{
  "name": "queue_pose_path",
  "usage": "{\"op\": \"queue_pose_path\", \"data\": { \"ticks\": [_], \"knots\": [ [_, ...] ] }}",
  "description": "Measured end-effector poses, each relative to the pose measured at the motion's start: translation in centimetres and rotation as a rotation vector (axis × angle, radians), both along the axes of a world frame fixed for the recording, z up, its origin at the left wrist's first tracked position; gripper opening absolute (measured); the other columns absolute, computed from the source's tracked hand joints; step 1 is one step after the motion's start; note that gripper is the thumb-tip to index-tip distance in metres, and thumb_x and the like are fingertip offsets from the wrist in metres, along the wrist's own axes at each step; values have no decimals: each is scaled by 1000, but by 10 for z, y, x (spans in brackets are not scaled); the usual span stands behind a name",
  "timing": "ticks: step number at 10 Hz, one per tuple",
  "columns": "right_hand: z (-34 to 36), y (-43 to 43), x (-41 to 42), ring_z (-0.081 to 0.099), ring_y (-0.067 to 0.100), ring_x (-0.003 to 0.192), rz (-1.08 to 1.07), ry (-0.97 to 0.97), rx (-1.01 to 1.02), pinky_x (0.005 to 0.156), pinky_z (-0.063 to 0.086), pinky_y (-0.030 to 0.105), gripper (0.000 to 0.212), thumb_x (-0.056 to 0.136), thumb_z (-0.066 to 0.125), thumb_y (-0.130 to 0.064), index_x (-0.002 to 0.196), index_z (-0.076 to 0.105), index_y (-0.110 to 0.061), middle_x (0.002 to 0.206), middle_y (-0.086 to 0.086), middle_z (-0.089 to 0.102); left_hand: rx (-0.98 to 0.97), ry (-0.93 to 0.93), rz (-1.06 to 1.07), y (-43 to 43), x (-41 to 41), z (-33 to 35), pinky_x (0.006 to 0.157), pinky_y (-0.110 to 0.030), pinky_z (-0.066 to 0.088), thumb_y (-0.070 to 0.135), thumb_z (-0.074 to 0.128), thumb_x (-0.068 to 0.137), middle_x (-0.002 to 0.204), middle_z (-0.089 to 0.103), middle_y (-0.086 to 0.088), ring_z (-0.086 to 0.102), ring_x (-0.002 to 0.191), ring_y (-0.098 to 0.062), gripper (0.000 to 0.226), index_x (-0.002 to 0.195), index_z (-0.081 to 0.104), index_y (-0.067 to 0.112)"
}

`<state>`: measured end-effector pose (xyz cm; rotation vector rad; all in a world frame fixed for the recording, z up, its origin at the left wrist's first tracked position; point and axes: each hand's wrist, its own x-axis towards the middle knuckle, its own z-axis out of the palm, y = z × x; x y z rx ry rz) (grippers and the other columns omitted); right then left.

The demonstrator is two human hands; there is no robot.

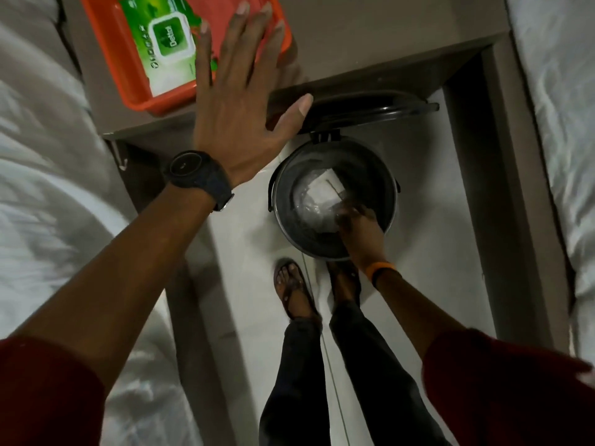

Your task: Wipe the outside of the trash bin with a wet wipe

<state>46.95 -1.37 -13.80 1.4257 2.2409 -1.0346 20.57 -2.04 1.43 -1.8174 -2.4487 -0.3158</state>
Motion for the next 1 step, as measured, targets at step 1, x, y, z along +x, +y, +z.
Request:
{"op": "queue_pose_path", "data": {
  "ticks": [1],
  "knots": [
    [75, -40, 88, 72, 18, 91, 204, -156, -31, 71, 56, 24, 40, 103, 36, -47, 114, 66, -23, 98, -1, 70, 7, 30, 143, 1, 7, 23, 126, -59, 10, 71, 19, 97, 167, 23, -9, 17, 156, -29, 86, 159, 23, 11]
  ]
}}
